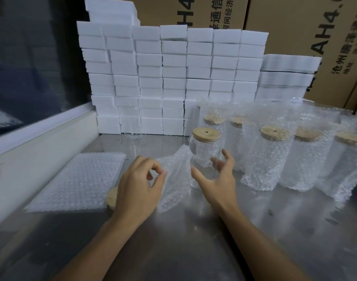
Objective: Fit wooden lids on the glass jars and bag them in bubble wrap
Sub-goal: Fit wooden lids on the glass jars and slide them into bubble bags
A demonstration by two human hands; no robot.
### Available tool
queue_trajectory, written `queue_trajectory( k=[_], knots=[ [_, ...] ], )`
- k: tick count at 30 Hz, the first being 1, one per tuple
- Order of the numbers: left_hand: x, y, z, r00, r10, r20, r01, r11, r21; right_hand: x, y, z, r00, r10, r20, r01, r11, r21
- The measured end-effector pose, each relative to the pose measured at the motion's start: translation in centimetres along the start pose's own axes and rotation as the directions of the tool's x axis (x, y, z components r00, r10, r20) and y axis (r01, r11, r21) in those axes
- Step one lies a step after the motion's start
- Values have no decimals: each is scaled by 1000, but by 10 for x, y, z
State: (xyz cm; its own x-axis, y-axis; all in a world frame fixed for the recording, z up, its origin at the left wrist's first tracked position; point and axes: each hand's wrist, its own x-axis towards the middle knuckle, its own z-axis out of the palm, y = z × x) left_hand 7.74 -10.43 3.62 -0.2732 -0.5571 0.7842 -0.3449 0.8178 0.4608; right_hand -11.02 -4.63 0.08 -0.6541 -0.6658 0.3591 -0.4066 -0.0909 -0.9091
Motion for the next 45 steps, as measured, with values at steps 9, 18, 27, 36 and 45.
queue_trajectory(
  k=[9, 18, 27, 36, 45],
  knots=[
    [-4, 5, -2, 928, 183, 324, -243, 957, 158, 5, -3, -2, 998, 63, -17, -60, 985, 160],
    [-2, 5, -2, 989, -59, 136, 31, 979, 200, -34, -69, 21, 997, 34, 74, -75, 740, 668],
    [-2, -1, -9, 990, -104, 100, 96, 992, 79, -60, -81, 43, 910, 91, 404, -386, 541, 748],
    [-5, -11, 6, 975, -118, 188, 123, 992, -17, -42, -62, 32, 937, 68, 341, -303, 643, 703],
    [-7, -15, 8, 975, -108, 196, 106, 994, 18, -39, -44, 35, 917, -244, 314, 77, 884, 461]
  ],
)
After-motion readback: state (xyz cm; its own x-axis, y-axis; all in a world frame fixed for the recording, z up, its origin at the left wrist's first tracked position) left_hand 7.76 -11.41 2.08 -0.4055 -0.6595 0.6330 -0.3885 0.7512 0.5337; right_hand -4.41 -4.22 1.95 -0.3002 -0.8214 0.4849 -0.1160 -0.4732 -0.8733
